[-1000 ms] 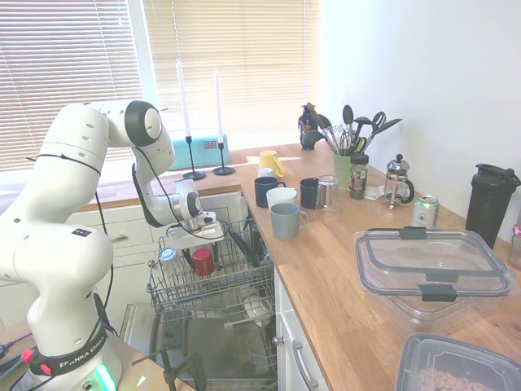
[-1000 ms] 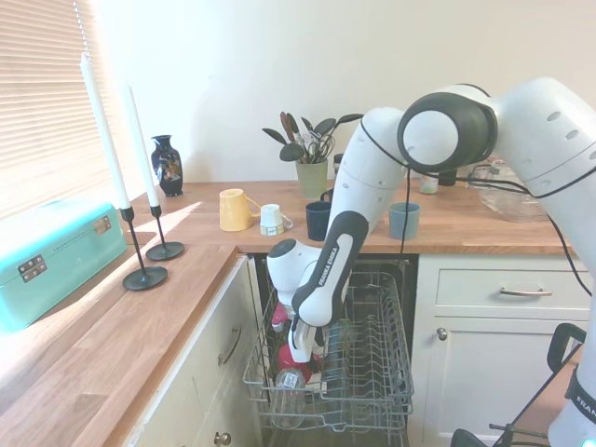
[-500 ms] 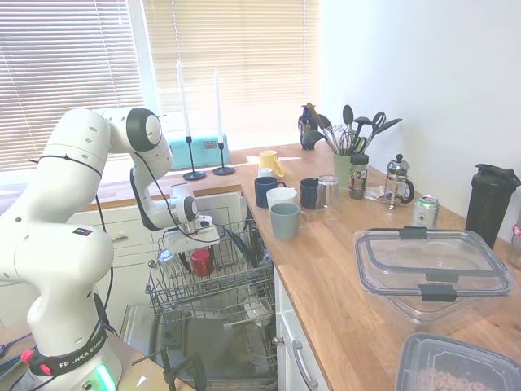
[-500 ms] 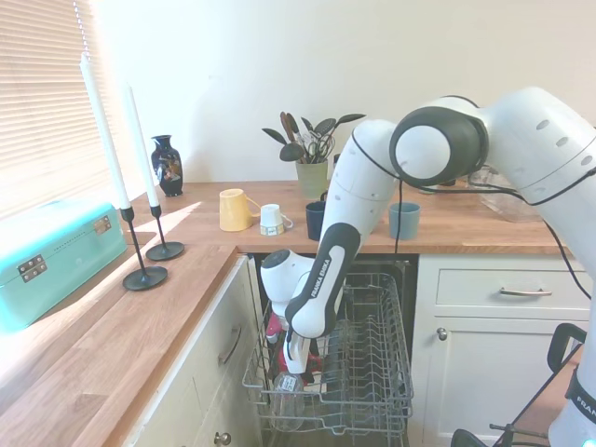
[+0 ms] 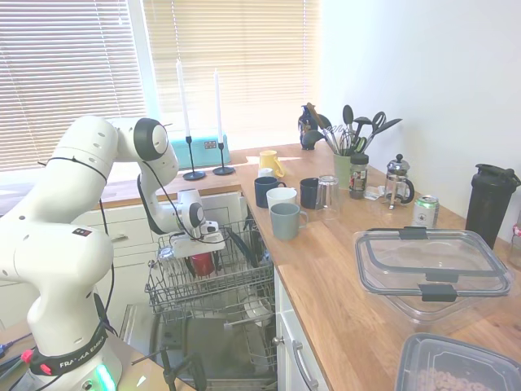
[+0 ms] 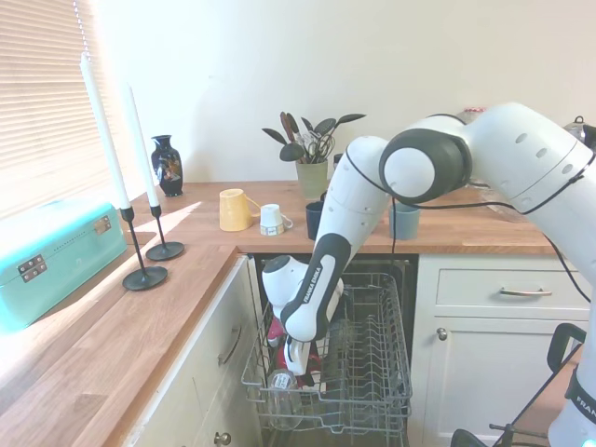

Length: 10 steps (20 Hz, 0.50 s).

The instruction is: Move a mug from dishwasher to table

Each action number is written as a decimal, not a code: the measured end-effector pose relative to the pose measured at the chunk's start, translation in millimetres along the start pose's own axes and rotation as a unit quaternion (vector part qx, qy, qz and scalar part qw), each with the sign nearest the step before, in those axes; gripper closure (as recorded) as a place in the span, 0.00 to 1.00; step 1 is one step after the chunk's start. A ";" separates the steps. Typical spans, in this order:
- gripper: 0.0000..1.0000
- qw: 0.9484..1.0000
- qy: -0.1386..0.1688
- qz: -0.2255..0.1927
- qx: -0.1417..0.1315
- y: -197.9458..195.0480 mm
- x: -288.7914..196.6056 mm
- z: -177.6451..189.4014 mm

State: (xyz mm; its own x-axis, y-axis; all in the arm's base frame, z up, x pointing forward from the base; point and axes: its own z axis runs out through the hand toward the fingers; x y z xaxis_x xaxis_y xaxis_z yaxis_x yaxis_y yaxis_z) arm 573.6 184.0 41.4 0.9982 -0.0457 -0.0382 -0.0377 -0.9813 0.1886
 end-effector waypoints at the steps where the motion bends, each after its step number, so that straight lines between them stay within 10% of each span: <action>1: 0.00 1.000 0.001 -0.002 0.002 1.5 3.4 -0.9; 3: 0.00 1.000 0.000 -0.002 0.003 2.8 8.7 -4.7; 4: 1.00 1.000 0.000 0.000 0.004 3.3 11.1 -6.4; 10: 1.00 1.000 -0.002 -0.001 0.003 1.6 11.3 -7.1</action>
State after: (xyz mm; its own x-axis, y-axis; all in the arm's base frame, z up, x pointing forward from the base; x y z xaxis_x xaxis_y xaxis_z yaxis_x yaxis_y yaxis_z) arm 585.2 183.3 48.2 0.9981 -0.0441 -0.0432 -0.0356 -0.9827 0.1820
